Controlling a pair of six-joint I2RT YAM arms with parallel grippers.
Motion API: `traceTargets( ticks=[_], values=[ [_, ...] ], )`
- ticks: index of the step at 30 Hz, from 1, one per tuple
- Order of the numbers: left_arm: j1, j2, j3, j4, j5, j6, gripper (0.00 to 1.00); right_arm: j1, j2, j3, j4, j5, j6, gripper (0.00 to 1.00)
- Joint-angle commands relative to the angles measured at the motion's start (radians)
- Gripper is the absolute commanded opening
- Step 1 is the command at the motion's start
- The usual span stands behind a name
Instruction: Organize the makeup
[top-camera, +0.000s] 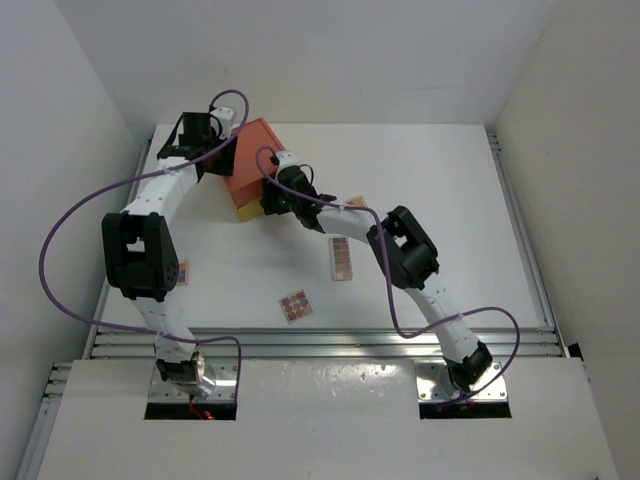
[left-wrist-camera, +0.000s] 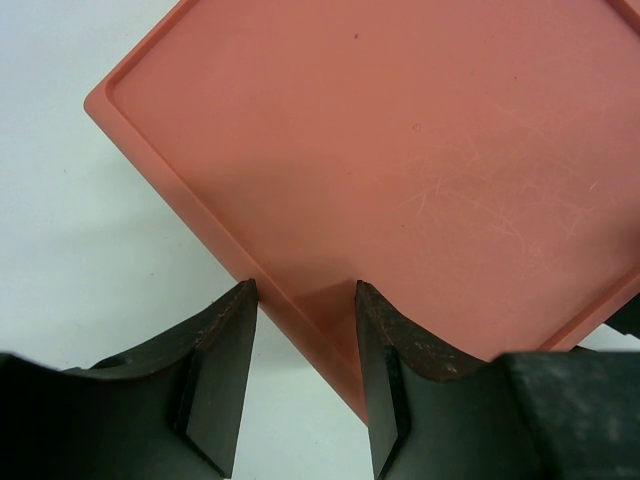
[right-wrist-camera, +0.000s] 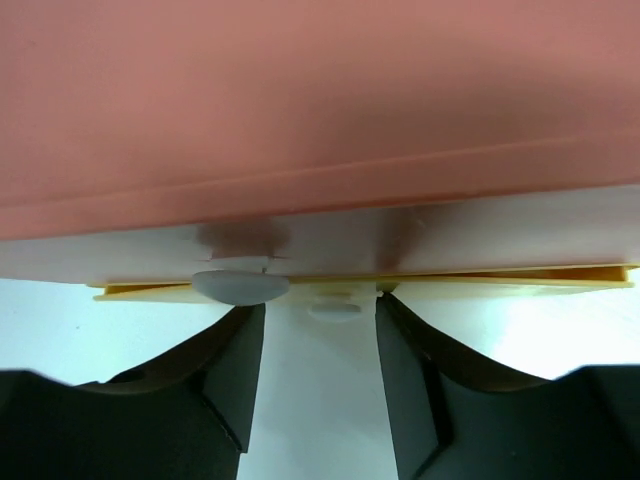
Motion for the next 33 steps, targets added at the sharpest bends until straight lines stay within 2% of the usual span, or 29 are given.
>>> traceTargets(
  ticks=[1, 13, 15, 16, 18, 28, 29, 33],
  values=[
    [-0.009, 0.048, -0.004, -0.091, 0.050, -0.012, 0.48, 0.006, 0.036, 0.062, 0.012, 0.011, -0.014, 0.48],
    [0.000, 0.048, 0.005, -0.100, 0.050, -0.012, 0.48, 0.007, 0.048, 0.091, 0.018, 0.057, -0.046, 0.33],
    [0.000, 0.048, 0.005, -0.100, 0.050, -0.012, 0.48, 0.007, 0.043, 0.085, 0.021, 0.060, -0.055, 0.33],
    [0.000, 0.048, 0.005, -0.100, 0.050, -0.012, 0.48, 0.004, 0.040, 0.084, 0.029, 0.061, -0.060, 0.37],
    [0.000, 0.058, 0.005, -0.100, 0.050, -0.012, 0.48, 0.006, 0.037, 0.081, 0.034, 0.057, -0.065, 0.38],
    [0.009, 0.058, 0.014, -0.109, 0.050, -0.012, 0.48, 0.007, 0.017, 0.059, 0.058, 0.061, -0.109, 0.38],
    [0.009, 0.058, 0.014, -0.109, 0.050, -0.012, 0.48, 0.004, 0.017, 0.059, 0.058, 0.063, -0.112, 0.37],
    [0.009, 0.058, 0.014, -0.109, 0.050, -0.012, 0.48, 0.007, 0.020, 0.070, 0.061, 0.066, -0.140, 0.19]
  ],
)
